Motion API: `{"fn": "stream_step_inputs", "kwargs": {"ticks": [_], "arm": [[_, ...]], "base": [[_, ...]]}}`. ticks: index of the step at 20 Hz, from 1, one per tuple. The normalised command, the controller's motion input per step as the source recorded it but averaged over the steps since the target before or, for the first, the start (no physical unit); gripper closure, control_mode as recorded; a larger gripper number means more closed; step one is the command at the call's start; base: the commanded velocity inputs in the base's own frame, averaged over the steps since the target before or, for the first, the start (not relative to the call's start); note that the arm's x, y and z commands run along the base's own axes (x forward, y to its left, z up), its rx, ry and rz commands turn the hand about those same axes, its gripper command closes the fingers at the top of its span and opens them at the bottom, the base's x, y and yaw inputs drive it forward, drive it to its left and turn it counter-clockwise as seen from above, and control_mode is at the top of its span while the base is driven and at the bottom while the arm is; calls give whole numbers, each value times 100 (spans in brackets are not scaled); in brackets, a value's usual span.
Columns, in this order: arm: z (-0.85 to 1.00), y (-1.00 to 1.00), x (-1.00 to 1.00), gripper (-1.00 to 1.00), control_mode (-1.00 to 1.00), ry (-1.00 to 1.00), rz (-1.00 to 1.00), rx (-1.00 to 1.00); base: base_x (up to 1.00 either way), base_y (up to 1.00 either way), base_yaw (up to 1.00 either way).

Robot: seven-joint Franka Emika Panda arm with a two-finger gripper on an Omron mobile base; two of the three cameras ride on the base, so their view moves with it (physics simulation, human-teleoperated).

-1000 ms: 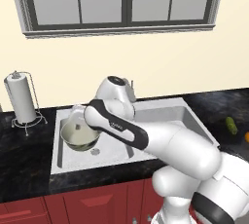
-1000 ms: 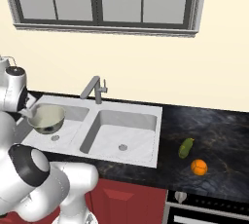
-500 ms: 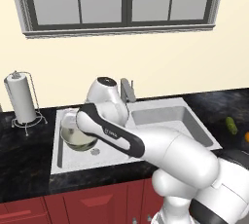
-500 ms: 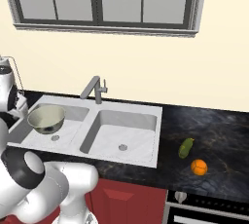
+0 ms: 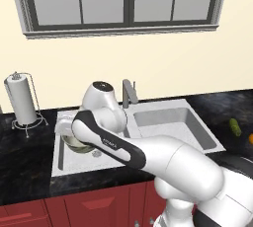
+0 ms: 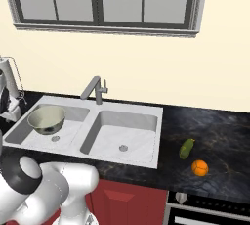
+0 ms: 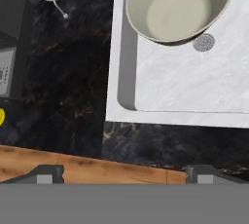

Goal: Remove the cucumber and orange from the sink. Then move the bowl and cup from the counter to the sink for washing.

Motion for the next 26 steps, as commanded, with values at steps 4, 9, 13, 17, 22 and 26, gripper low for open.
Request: {"fn": "stream_step_inputs", "kwargs": {"ticks": [4, 9, 13, 17, 22, 26], "arm": [[0, 16, -19, -100, -100, 0, 1, 0], [0, 19, -17, -100, -100, 0, 0, 0], [0, 23, -19, -100, -100, 0, 0, 0], [0, 21, -18, -100, -100, 0, 0, 0], [0, 17, -20, -100, -100, 0, 0, 0], [0, 21, -17, -100, -100, 0, 0, 0]], "base": [[0, 0, 0], [0, 0, 0], [0, 0, 0], [0, 0, 0], [0, 0, 0], [0, 0, 0]]}}
